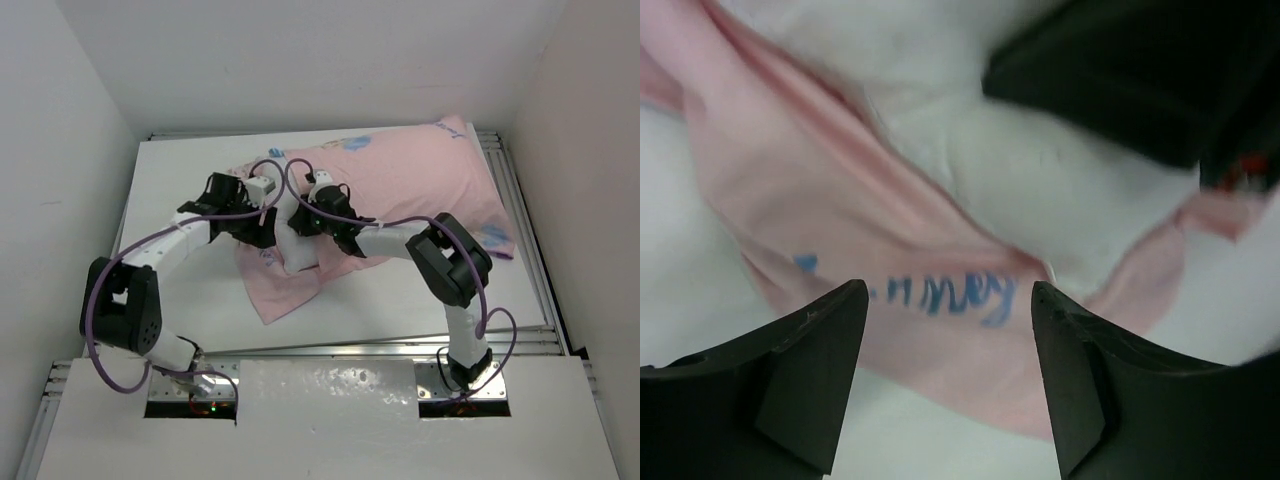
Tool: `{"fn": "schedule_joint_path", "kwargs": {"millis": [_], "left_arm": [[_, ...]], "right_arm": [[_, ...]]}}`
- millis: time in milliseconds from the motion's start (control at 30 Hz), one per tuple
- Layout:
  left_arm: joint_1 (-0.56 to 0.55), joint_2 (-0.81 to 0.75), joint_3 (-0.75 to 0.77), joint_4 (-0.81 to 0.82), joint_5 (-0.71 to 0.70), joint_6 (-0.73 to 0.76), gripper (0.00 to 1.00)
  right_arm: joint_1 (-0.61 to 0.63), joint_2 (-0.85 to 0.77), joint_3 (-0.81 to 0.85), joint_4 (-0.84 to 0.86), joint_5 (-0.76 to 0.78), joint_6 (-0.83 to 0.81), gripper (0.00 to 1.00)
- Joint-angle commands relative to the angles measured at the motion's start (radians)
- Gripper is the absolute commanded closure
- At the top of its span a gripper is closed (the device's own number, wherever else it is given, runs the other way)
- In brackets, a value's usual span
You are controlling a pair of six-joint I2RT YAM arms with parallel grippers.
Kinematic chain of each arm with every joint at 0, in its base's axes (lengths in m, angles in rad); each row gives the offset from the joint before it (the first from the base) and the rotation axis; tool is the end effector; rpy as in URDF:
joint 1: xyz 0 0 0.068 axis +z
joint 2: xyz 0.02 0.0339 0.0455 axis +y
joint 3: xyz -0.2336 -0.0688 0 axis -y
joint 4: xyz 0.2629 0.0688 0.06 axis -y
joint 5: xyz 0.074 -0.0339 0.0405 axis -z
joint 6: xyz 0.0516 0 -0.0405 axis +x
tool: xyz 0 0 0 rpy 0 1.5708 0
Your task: Put the pillow into the pillowcase
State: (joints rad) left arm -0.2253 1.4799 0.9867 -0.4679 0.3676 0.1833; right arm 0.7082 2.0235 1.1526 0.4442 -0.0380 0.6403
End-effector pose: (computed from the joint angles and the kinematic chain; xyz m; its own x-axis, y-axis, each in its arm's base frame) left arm 0.3163 -0.0915 0.1744 -0.7112 0.3375 -0.6167 0.5479 0.8158 -0.1853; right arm 0.3418 0.2953 0.1092 -0.6561 0.2241 -0.7206 -0.3545 0.7514 0.5565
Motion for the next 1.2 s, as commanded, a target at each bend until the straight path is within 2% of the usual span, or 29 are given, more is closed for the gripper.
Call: {"fn": "schedule_joint_path", "kwargs": {"millis": [0, 167, 333, 400, 500, 633, 767, 933, 1033, 1067, 1167], "left_arm": [[-0.035, 0.092, 0.062, 0.203, -0.159, -0.073, 0.35], [-0.037, 0.218, 0.110, 0.235, -0.189, -0.113, 0.37], [-0.034, 0.280, 0.142, 0.232, -0.277, -0.110, 0.60], [-0.034, 0.254, 0.135, 0.236, -0.263, -0.113, 0.63], [-0.034, 0.227, 0.132, 0.229, -0.243, -0.114, 0.60], [-0.023, 0.265, 0.113, 0.226, -0.292, -0.088, 0.58], [0.004, 0.269, 0.112, 0.152, -0.213, -0.068, 0.62], [0.004, 0.220, 0.090, 0.135, -0.204, -0.067, 0.63], [0.004, 0.191, 0.072, 0.130, -0.185, -0.058, 0.55], [0.004, 0.188, 0.064, 0.133, -0.187, -0.053, 0.48], [0.004, 0.201, 0.046, 0.115, -0.168, -0.044, 0.41]], "right_arm": [[-0.003, -0.011, -0.036, -0.055, -0.029, 0.013, 1.00], [-0.004, -0.031, -0.053, -0.033, -0.046, 0.016, 1.00], [-0.003, -0.049, -0.068, -0.018, -0.059, 0.016, 1.00], [-0.004, -0.048, -0.067, -0.018, -0.066, 0.013, 1.00], [-0.004, -0.042, -0.067, -0.015, -0.071, 0.013, 1.00], [-0.004, -0.042, -0.068, -0.006, -0.082, 0.015, 1.00], [-0.004, -0.046, -0.064, -0.016, -0.082, 0.001, 1.00], [-0.004, -0.034, -0.047, -0.018, -0.089, 0.001, 1.00], [-0.003, -0.032, -0.047, -0.013, -0.089, 0.005, 1.00], [-0.004, -0.034, -0.048, -0.012, -0.091, 0.007, 1.00], [-0.006, -0.037, -0.050, -0.012, -0.091, 0.007, 1.00]]}}
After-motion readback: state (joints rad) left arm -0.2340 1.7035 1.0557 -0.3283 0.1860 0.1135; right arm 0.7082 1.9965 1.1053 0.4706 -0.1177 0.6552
